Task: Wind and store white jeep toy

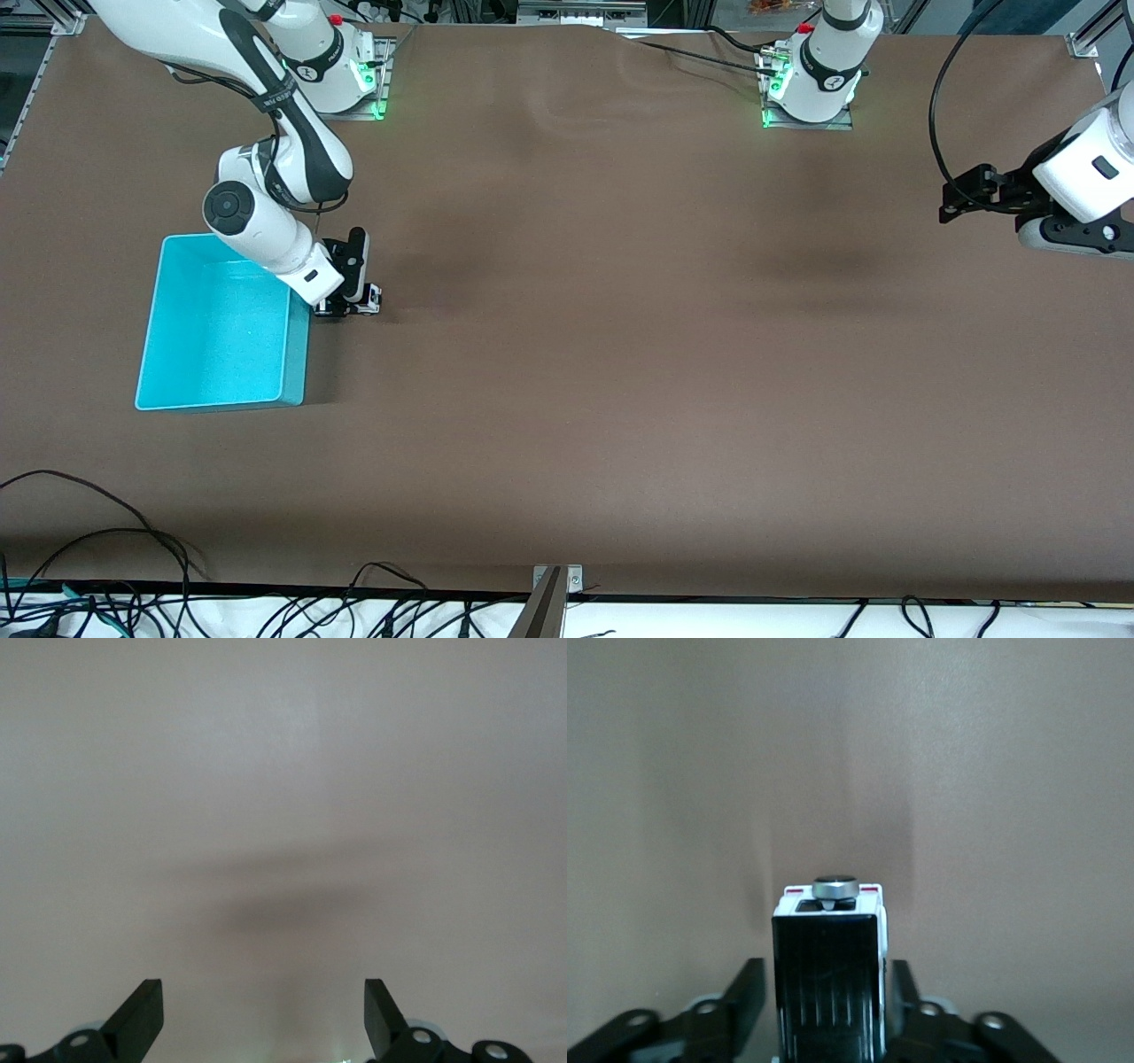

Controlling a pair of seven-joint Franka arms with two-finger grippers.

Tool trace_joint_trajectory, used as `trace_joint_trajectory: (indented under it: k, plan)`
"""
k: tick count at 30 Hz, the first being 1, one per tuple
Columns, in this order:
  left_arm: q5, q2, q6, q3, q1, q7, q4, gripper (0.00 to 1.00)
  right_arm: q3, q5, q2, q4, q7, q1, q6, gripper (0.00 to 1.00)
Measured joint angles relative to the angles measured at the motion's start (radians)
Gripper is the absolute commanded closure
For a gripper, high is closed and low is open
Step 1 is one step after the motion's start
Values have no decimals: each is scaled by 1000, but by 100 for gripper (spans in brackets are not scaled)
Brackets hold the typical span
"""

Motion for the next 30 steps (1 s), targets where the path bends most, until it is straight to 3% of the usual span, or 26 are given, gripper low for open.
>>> trace_joint_trajectory:
  k: [7,17,30]
  plan:
    - [6,22,93,2,5,0,1,0,7,-7,-2,11,0,1,6,84]
    - [6,38,115,0,5,0,20,0,19,-8,-30,54,0,3,-26,84]
    - [6,41,115,0,5,0,59,0,-1,-8,-85,364,-7,-1,-493,84]
